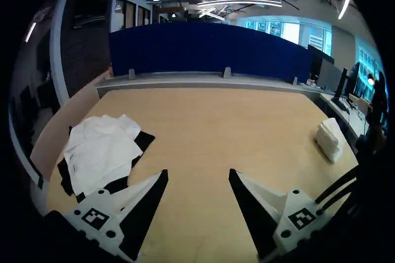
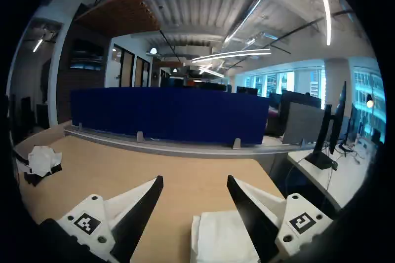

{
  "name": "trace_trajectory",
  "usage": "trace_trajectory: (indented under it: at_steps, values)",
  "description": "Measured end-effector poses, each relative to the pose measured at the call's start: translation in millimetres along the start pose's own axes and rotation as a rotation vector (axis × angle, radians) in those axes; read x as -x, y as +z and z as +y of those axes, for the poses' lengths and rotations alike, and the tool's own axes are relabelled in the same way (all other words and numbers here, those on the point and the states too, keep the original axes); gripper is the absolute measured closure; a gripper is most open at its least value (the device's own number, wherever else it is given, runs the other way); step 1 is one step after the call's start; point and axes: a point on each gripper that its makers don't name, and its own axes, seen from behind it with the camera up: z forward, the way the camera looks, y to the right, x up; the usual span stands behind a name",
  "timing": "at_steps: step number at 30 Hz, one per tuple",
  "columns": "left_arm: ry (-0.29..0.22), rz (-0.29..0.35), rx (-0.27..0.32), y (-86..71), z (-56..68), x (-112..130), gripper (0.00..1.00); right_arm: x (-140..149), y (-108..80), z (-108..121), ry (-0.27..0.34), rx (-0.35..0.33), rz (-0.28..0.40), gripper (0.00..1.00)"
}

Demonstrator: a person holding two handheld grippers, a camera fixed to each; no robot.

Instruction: Fold towel

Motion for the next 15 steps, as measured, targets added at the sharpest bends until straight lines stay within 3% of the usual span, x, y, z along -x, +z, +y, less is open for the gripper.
trace_trajectory:
  at_steps: [9, 15]
  values:
    - [-0.031, 0.149, -0.028, 5.1, -18.1, -45, 0.09, -13, -8.6, -20, 0.005, -0.004, 0.01, 0.0]
    - [-0.062, 0.279, -0.046, -1.4, -29.2, -84, 0.09, -18, -15.5, -35, 0.034, -0.017, 0.011, 0.0]
